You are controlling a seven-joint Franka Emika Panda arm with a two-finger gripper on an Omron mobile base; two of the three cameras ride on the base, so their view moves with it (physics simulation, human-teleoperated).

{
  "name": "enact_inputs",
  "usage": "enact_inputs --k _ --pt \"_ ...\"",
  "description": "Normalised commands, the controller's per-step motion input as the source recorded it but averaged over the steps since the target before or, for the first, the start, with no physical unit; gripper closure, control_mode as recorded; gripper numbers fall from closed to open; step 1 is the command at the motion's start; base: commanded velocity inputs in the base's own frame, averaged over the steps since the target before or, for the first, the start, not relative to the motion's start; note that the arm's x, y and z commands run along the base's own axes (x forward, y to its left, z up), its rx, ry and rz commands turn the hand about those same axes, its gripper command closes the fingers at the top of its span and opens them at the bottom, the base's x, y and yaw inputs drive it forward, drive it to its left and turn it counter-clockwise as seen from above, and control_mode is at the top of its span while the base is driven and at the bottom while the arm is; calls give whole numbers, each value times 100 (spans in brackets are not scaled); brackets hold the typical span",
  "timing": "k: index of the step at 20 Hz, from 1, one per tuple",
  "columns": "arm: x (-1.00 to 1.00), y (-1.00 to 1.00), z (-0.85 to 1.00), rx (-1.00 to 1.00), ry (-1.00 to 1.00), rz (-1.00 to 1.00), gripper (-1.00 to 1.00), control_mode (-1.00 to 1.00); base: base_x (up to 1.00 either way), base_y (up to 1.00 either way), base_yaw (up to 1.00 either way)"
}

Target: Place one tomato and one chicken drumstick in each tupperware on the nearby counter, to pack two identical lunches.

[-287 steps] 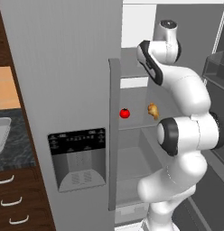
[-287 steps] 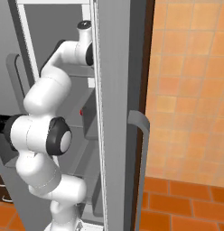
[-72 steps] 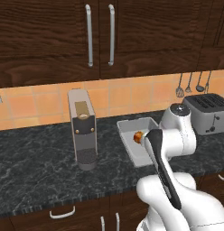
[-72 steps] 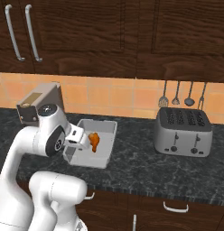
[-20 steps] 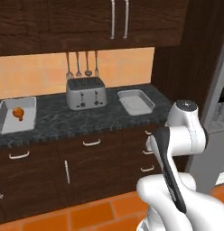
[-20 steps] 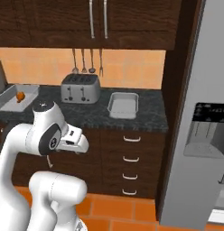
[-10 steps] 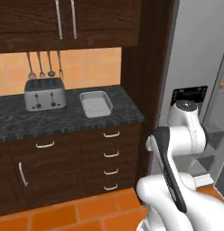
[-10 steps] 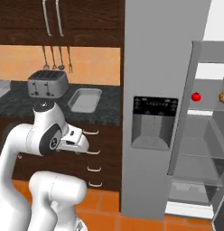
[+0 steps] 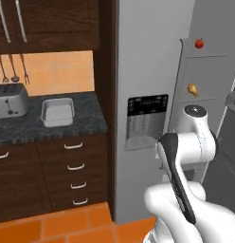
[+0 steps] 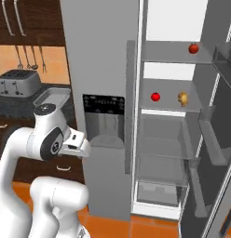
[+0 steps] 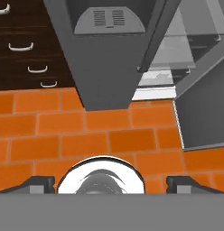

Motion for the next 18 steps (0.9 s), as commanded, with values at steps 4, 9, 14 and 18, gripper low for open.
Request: enact_inputs --k 4,9,14,18 --pt "0 0 0 0 0 0 -100 100 4 -92 0" --pt "0 0 0 0 0 0 -100 100 21 -66 -15" --pt "0 0 0 0 0 0 -100 100 54 -24 -19" --pt "0 0 0 0 0 0 -100 100 63 -18 -7"
